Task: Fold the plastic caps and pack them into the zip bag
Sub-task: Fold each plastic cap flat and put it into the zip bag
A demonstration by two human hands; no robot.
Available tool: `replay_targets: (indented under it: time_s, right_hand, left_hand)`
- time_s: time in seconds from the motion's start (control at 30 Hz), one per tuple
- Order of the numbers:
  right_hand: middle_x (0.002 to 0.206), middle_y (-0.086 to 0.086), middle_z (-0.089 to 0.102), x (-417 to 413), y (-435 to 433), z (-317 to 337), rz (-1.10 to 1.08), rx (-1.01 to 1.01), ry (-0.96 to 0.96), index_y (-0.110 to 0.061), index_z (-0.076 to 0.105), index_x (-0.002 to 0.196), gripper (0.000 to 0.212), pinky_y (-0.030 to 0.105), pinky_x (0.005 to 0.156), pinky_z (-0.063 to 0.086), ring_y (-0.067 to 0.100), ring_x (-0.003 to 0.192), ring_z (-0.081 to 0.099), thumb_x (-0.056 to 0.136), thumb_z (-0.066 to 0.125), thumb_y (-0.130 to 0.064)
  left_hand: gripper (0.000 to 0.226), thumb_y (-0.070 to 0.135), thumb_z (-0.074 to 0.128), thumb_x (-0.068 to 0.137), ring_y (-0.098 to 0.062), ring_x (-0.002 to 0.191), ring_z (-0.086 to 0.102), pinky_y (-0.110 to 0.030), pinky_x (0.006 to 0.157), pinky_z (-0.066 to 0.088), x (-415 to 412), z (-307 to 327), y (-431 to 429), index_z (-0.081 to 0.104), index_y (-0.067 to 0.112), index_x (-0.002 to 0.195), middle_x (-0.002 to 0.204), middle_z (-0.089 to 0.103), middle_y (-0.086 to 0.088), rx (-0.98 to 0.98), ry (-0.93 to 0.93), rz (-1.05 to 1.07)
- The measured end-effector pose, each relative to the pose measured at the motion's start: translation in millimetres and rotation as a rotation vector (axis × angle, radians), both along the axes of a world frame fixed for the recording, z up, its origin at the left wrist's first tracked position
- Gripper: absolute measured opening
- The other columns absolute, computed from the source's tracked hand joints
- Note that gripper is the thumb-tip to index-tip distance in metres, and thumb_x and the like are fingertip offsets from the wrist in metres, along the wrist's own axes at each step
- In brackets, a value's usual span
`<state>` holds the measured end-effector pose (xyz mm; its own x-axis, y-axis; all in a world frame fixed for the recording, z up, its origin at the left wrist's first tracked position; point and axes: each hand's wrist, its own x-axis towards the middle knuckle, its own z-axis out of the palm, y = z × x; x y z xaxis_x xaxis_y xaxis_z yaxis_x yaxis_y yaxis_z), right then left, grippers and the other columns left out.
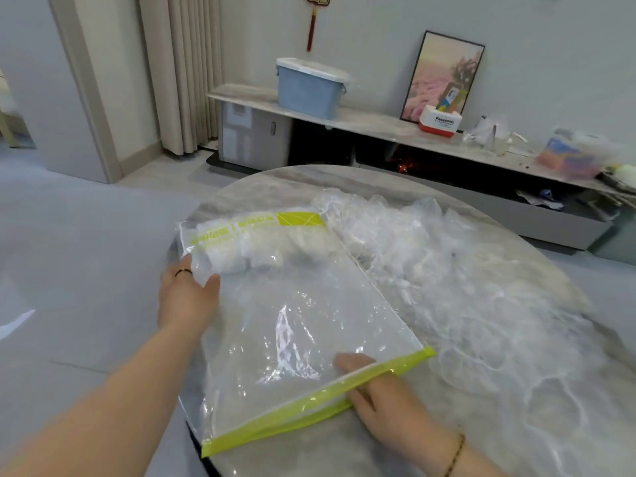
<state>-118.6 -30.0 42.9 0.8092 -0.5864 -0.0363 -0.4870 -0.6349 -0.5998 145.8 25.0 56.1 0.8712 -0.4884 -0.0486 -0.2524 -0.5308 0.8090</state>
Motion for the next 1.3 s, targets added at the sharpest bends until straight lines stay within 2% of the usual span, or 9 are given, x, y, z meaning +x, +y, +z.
replay_targets:
  time_s: [0.27,0.37,0.53,0.63,0.77,0.87,1.0,1.17,1.3]
  right_hand:
    - [0.082,-0.004,0.071,-112.0,12.9,14.8,-0.171,-0.493,-0.013,-0.028,0.05,0.097,0.027,0.014,0.081,0.039,0.01,0.092,0.049,0.07,0.045,-0.027]
    - [0.077,-0.004,0.069,-137.1,13.1,16.5,-0.28,-0.508,0.096,-0.025,0.064,0.085,0.027,0.014,0.073,0.045,0.012,0.082,0.058,0.059,0.068,-0.03]
    - [0.141,-0.002,0.036,-160.6,15.8,20.9,-0.488,-0.479,0.388,-0.02,0.039,0.135,0.054,0.021,0.107,0.023,0.016,0.133,0.032,0.087,0.056,-0.038]
    - [0.145,-0.006,0.025,-172.6,15.6,17.6,-0.558,-0.455,0.424,-0.023,0.023,0.141,0.056,0.02,0.108,0.016,0.013,0.136,0.021,0.093,0.042,-0.043]
    - [0.123,-0.005,0.05,-178.6,12.7,10.0,-0.642,-0.457,0.38,-0.02,0.046,0.124,0.032,0.022,0.09,0.032,0.014,0.117,0.044,0.095,0.041,-0.031]
    - [0.106,0.001,0.064,-183.7,5.7,1.2,-0.737,-0.439,0.259,-0.011,0.065,0.105,0.022,0.025,0.075,0.035,0.022,0.102,0.056,0.092,0.048,-0.011]
    - [0.084,-0.005,0.069,-175.2,6.1,1.1,-0.679,-0.481,0.07,-0.015,0.072,0.087,0.021,0.016,0.068,0.041,0.013,0.084,0.063,0.08,0.054,-0.006]
    - [0.073,-0.01,0.065,-148.2,35.3,-1.1,-0.18,-0.471,-0.103,-0.029,0.051,0.084,0.023,0.013,0.063,0.04,0.004,0.075,0.049,0.065,0.045,-0.018]
    - [0.079,-0.014,0.065,-129.8,55.5,-6.7,0.049,-0.342,-0.146,-0.03,0.05,0.087,0.026,0.012,0.065,0.041,0.003,0.075,0.051,0.066,0.049,-0.015]
  left_hand:
    - [0.095,0.075,0.025,0.059,-0.018,0.141,0.018,-0.027,0.113,0.008,-105.8,32.9,23.4,0.034,0.028,0.141,0.152,0.018,0.005,0.112,-0.518,-0.923]
    - [0.078,0.066,0.038,0.062,-0.021,0.122,0.052,-0.026,0.107,0.016,-139.1,18.4,32.9,0.058,0.023,0.124,0.134,0.052,-0.003,0.301,-0.828,-1.105]
    - [0.057,0.043,0.07,0.04,-0.021,0.088,0.07,-0.029,0.11,0.006,-139.1,-22.2,20.6,0.075,0.023,0.092,0.099,0.072,-0.004,0.336,-1.136,-1.055]
    - [0.067,0.039,0.089,0.045,-0.025,0.098,0.067,-0.034,0.105,0.019,-142.3,-10.7,15.3,0.071,0.016,0.105,0.11,0.068,-0.012,0.399,-1.113,-0.993]
    - [0.066,0.045,0.045,0.093,-0.018,0.143,0.014,-0.029,0.107,-0.014,-134.2,-5.1,9.0,0.015,0.021,0.148,0.154,0.008,0.001,0.411,-1.022,-0.943]
    - [0.063,0.041,0.082,0.056,-0.028,0.104,0.064,-0.023,0.111,-0.009,-137.4,-7.6,10.8,0.068,0.01,0.109,0.115,0.065,-0.013,0.369,-1.032,-0.986]
    - [0.052,0.043,0.04,0.07,-0.018,0.109,0.045,-0.028,0.111,0.004,-155.3,-15.2,11.1,0.051,0.019,0.115,0.108,0.068,-0.009,0.148,-1.04,-1.105]
    - [0.09,0.042,0.082,0.048,-0.016,0.118,0.041,-0.03,0.108,0.012,-183.0,-22.5,19.7,0.043,0.017,0.125,0.126,0.058,-0.007,-0.067,-1.095,-1.324]
    - [0.063,0.037,0.056,0.057,-0.012,0.112,0.052,-0.029,0.104,0.025,-190.8,-24.2,19.9,0.052,0.021,0.117,0.117,0.064,0.001,-0.145,-1.048,-1.408]
